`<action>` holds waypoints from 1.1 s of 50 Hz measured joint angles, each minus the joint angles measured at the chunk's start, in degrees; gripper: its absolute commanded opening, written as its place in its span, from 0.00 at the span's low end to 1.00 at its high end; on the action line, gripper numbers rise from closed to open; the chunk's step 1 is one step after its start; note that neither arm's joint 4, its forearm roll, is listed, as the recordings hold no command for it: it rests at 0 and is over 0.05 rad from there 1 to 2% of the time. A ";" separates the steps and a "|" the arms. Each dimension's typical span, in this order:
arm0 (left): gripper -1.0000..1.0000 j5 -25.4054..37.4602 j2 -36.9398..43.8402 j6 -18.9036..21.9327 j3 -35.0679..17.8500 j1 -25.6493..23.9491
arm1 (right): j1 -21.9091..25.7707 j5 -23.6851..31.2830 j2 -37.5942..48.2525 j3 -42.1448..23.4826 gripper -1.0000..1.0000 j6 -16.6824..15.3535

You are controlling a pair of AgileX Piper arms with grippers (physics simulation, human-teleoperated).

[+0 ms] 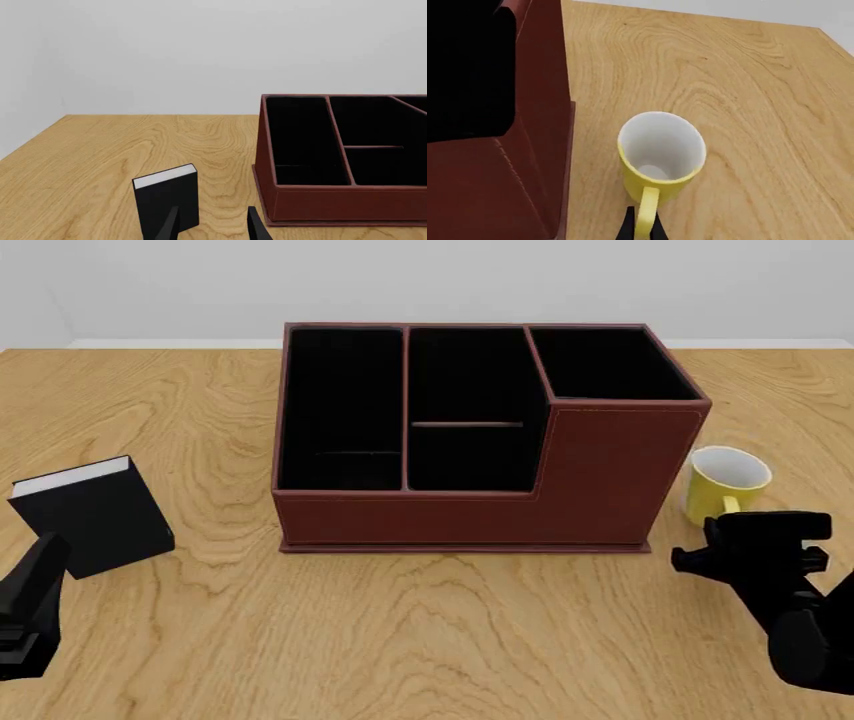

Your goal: Pick up the yellow and white mug and place it to the right of the caddy.

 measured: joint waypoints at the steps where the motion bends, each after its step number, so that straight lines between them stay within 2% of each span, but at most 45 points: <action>1: 1.00 0.00 0.00 0.00 0.00 0.00 | -0.04 0.00 0.09 -0.07 0.00 -0.01; 9: 1.00 0.00 0.00 0.00 0.00 0.00 | -0.14 0.00 0.44 -0.71 0.00 0.18; 10: 1.00 0.00 0.00 0.00 0.00 0.00 | -0.22 0.00 0.57 -0.82 1.00 0.23; 31: 1.00 0.01 -0.01 0.01 0.00 0.00 | -0.57 0.01 3.72 -2.06 1.00 1.80; 55: 1.00 0.00 -0.01 0.00 0.00 0.00 | -0.59 0.01 2.88 -1.24 1.00 1.30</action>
